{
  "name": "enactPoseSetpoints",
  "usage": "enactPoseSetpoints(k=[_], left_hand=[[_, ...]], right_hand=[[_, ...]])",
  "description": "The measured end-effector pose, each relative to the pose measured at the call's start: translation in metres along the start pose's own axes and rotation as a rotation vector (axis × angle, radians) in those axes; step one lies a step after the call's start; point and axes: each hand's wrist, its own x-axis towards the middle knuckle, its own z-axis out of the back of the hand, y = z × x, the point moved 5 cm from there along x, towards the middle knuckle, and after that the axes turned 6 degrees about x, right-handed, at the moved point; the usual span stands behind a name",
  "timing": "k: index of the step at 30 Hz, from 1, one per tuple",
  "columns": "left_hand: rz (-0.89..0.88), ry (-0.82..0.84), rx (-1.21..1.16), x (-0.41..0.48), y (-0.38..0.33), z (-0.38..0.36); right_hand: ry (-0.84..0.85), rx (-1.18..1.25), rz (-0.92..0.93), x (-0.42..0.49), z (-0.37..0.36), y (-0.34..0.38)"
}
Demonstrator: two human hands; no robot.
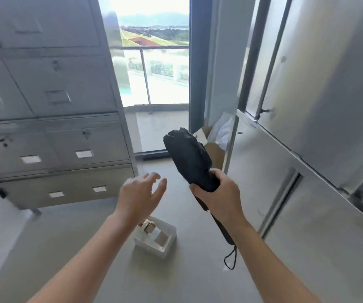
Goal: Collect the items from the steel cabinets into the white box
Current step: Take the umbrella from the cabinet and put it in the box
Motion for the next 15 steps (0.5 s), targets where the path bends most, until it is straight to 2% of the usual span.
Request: enactPoseSetpoints(k=[5, 11, 15], left_hand=[[0.128, 0.004, 0.050, 0.028, 0.063, -0.020], [0.319, 0.097, 0.144, 0.078, 0.113, -0.058], [0.414, 0.058, 0.183, 0.106, 0.137, -0.067]], right_hand=[[0.135, 0.010, 0.038, 0.064, -0.069, -0.009], [0.307, 0.073, 0.064, 0.151, -0.140, -0.039], [0.406, 0.084, 0.097, 0.200, -0.184, -0.049]])
